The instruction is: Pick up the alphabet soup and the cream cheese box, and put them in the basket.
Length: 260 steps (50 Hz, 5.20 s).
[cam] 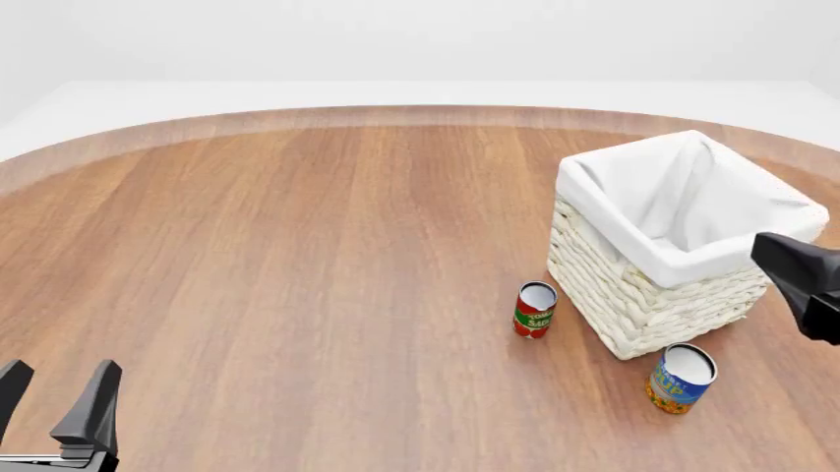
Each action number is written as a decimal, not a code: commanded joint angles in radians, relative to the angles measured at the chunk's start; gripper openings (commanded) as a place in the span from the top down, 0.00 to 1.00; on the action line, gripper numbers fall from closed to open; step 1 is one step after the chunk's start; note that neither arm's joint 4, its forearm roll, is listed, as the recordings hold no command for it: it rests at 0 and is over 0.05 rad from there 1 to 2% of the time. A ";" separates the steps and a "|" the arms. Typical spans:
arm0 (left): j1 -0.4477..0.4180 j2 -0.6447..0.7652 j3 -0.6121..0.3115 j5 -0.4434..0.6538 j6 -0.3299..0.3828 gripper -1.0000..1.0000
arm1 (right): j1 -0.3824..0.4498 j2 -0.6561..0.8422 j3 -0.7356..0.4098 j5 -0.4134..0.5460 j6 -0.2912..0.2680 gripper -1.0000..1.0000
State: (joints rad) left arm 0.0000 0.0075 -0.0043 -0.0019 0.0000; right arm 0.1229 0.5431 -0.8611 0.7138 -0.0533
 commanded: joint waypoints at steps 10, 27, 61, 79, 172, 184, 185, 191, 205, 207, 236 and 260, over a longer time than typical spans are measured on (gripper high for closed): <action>0.000 0.000 0.000 0.000 0.000 0.00 | 0.006 -0.028 0.041 -0.009 0.019 0.00; 0.000 0.000 0.000 0.000 0.000 0.00 | 0.012 -0.031 0.047 -0.011 0.024 0.00; 0.000 0.000 0.000 0.000 0.000 0.00 | 0.011 -0.080 0.054 0.047 0.006 0.00; 0.000 0.000 0.000 0.000 0.000 0.00 | -0.005 -0.144 0.148 0.056 -0.011 0.00; 0.000 0.000 0.000 0.000 0.000 0.00 | -0.128 -0.108 0.561 -0.238 -0.041 0.00; 0.000 0.000 0.000 0.000 0.000 0.00 | -0.131 -0.071 0.605 -0.307 -0.039 0.00; 0.000 0.000 0.000 0.000 0.000 0.00 | -0.135 -0.065 0.606 -0.314 -0.041 0.00; 0.000 0.000 0.000 0.000 0.000 0.00 | -0.139 -0.044 0.639 -0.361 -0.039 0.00; 0.000 0.000 0.000 0.000 0.000 0.00 | -0.154 0.016 0.672 -0.445 -0.038 0.00; 0.000 0.000 0.000 0.000 0.000 0.00 | -0.154 0.017 0.667 -0.437 -0.040 0.00; 0.000 0.000 0.000 0.000 0.000 0.00 | -0.203 0.231 0.712 -0.674 -0.058 0.00; 0.000 0.000 0.000 0.000 0.000 0.00 | -0.207 0.395 0.759 -0.860 -0.056 0.00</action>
State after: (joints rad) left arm 0.0000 0.0075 -0.0043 -0.0019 0.0000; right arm -0.0816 0.8720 -0.1258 -0.0649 -0.1100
